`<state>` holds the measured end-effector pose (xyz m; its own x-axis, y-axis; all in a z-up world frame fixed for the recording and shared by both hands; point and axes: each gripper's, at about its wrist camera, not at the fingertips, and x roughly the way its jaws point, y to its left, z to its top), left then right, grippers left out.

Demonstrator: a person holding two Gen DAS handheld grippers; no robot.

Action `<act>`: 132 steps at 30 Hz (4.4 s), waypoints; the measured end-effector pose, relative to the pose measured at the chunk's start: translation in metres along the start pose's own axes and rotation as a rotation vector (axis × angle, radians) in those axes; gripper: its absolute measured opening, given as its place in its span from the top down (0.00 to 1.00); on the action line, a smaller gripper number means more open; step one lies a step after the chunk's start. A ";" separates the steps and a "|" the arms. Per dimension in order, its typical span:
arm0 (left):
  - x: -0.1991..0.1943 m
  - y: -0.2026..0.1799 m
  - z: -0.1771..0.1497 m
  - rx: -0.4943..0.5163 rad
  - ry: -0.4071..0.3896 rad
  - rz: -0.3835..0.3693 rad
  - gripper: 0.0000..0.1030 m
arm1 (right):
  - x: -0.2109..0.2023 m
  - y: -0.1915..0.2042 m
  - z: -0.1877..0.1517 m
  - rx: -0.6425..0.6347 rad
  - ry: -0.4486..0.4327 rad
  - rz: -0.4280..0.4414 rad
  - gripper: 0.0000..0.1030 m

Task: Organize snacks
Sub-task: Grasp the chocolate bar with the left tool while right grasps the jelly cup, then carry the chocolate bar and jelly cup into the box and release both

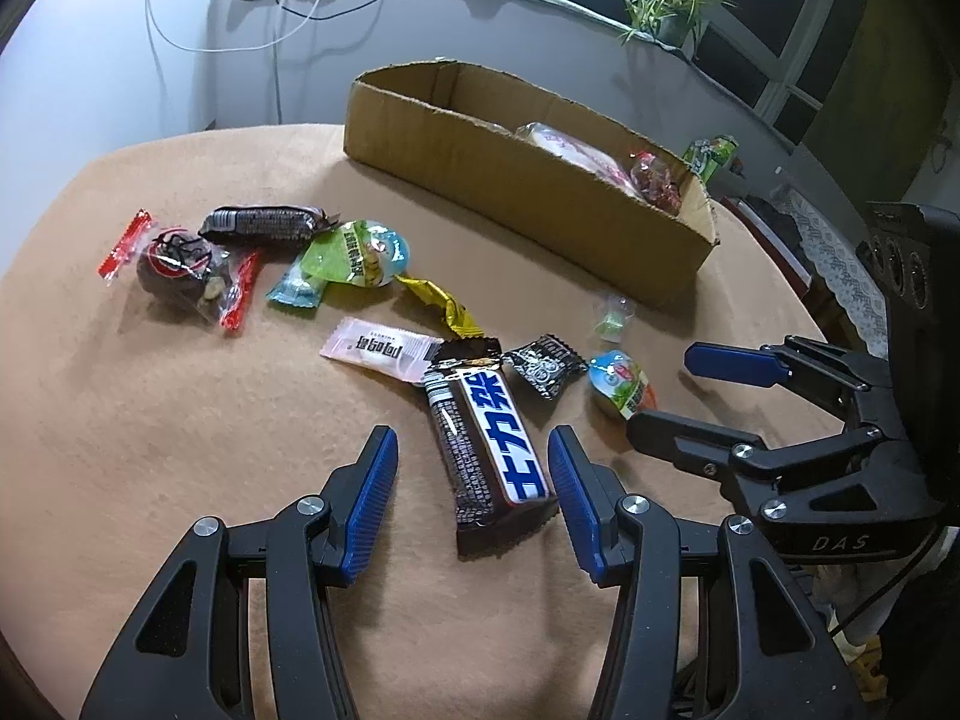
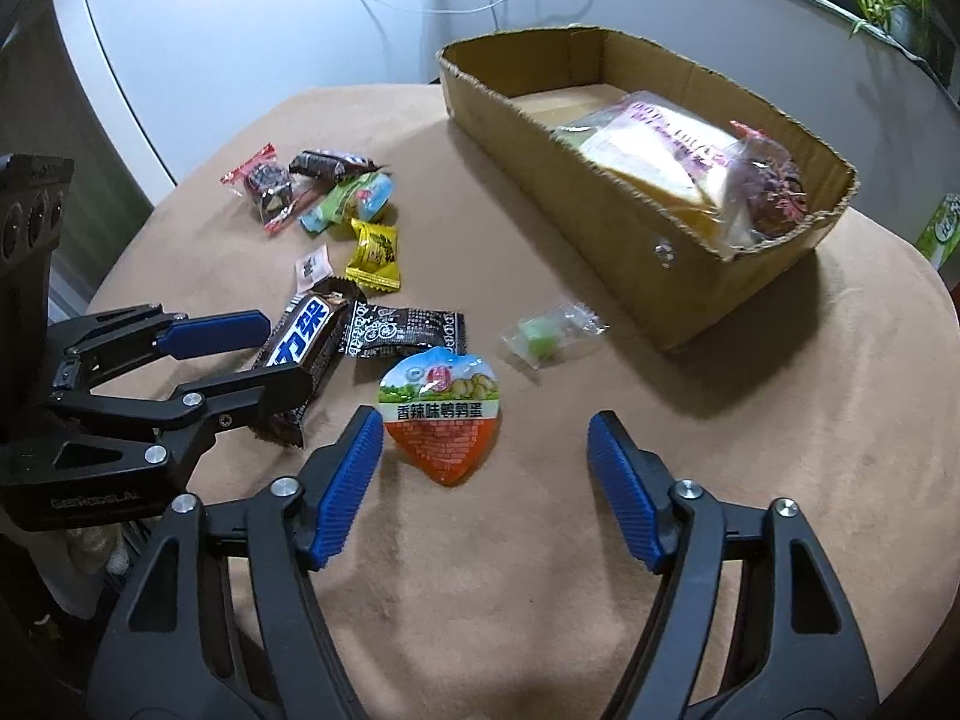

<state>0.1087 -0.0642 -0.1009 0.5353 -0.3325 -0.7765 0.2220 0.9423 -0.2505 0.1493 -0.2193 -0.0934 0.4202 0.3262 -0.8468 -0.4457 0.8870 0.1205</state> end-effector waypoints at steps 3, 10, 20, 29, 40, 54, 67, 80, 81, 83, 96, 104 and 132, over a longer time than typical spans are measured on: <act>0.003 0.000 0.000 0.006 0.001 0.002 0.50 | 0.003 0.003 0.001 -0.011 0.006 0.001 0.34; 0.006 -0.002 0.001 0.020 0.001 0.012 0.54 | 0.009 0.008 0.007 -0.035 0.015 -0.016 0.37; 0.009 -0.004 0.003 0.056 -0.004 0.022 0.71 | 0.013 0.009 0.010 -0.058 0.026 -0.037 0.64; 0.004 0.003 0.001 0.028 -0.021 0.003 0.72 | 0.009 0.005 0.008 -0.032 0.015 -0.025 0.65; -0.020 0.008 -0.001 0.000 -0.059 -0.032 0.72 | -0.008 0.007 0.004 -0.029 -0.024 -0.024 0.65; -0.041 0.005 0.016 0.006 -0.123 -0.056 0.72 | -0.044 -0.003 0.017 -0.017 -0.104 -0.048 0.65; -0.037 0.012 0.057 0.015 -0.164 -0.044 0.72 | -0.060 -0.026 0.054 -0.007 -0.162 -0.083 0.65; -0.015 0.013 0.109 0.044 -0.182 -0.041 0.72 | -0.036 -0.047 0.116 -0.022 -0.165 -0.085 0.65; -0.013 0.013 0.113 0.045 -0.181 -0.042 0.72 | -0.032 -0.049 0.121 -0.021 -0.162 -0.084 0.65; -0.007 0.013 0.120 0.050 -0.180 -0.040 0.72 | -0.023 -0.051 0.130 -0.023 -0.155 -0.084 0.65; 0.030 0.025 0.157 0.044 -0.156 -0.039 0.72 | 0.022 -0.062 0.167 -0.027 -0.120 -0.072 0.65; 0.050 0.026 0.172 0.045 -0.137 -0.028 0.72 | 0.038 -0.068 0.176 -0.023 -0.104 -0.062 0.65; 0.021 0.027 0.168 0.023 -0.172 -0.003 0.71 | 0.004 -0.052 0.161 -0.033 -0.141 -0.083 0.56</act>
<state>0.2627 -0.0526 -0.0270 0.6660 -0.3388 -0.6645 0.2414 0.9409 -0.2377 0.3014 -0.2118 -0.0198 0.5620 0.2972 -0.7719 -0.4298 0.9023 0.0345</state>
